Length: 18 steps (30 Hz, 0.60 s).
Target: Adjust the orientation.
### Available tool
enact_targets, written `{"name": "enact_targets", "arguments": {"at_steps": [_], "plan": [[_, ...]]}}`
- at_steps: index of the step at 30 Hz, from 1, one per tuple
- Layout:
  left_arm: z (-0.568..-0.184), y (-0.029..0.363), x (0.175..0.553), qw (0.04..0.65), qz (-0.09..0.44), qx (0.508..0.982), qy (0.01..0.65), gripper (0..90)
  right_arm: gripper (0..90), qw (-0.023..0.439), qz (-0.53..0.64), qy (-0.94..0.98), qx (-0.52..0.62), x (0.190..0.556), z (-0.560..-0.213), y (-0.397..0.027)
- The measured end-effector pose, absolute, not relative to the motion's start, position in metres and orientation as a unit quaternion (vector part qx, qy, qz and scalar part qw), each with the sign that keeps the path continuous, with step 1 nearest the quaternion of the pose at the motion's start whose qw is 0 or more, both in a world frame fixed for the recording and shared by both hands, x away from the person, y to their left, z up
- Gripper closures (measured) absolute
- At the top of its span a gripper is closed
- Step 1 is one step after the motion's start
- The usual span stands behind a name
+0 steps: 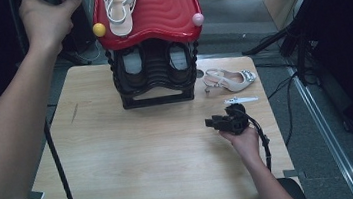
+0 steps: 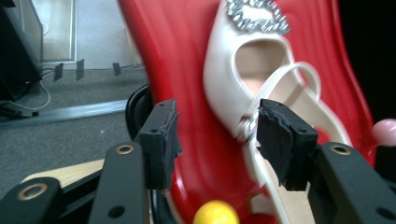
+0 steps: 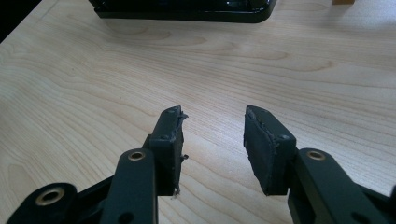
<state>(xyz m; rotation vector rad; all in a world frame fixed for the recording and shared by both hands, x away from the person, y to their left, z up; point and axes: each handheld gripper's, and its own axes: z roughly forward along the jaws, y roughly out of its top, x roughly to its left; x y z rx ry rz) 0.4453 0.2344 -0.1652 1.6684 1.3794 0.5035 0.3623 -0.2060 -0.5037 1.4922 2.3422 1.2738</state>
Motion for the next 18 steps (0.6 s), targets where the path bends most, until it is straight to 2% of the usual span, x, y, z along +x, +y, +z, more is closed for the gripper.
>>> {"name": "enact_targets", "arguments": {"at_steps": [11, 14, 18], "plan": [[-0.198, 0.263, 0.439, 0.436, 0.191, 0.665, 0.576, 46.2, 58.3, 0.067, 0.415, 0.775, 0.471, 0.361, -0.504, -0.205], [-0.208, 0.27, 0.438, 0.438, 0.183, 0.661, 0.581, 46.1, 60.2, 0.084, 0.407, 0.782, 0.464, 0.36, -0.504, -0.204], [-0.221, 0.277, 0.436, 0.448, 0.166, 0.653, 0.587, 46.2, 63.2, 0.076, 0.4, 0.785, 0.467, 0.36, -0.506, -0.203]]}}
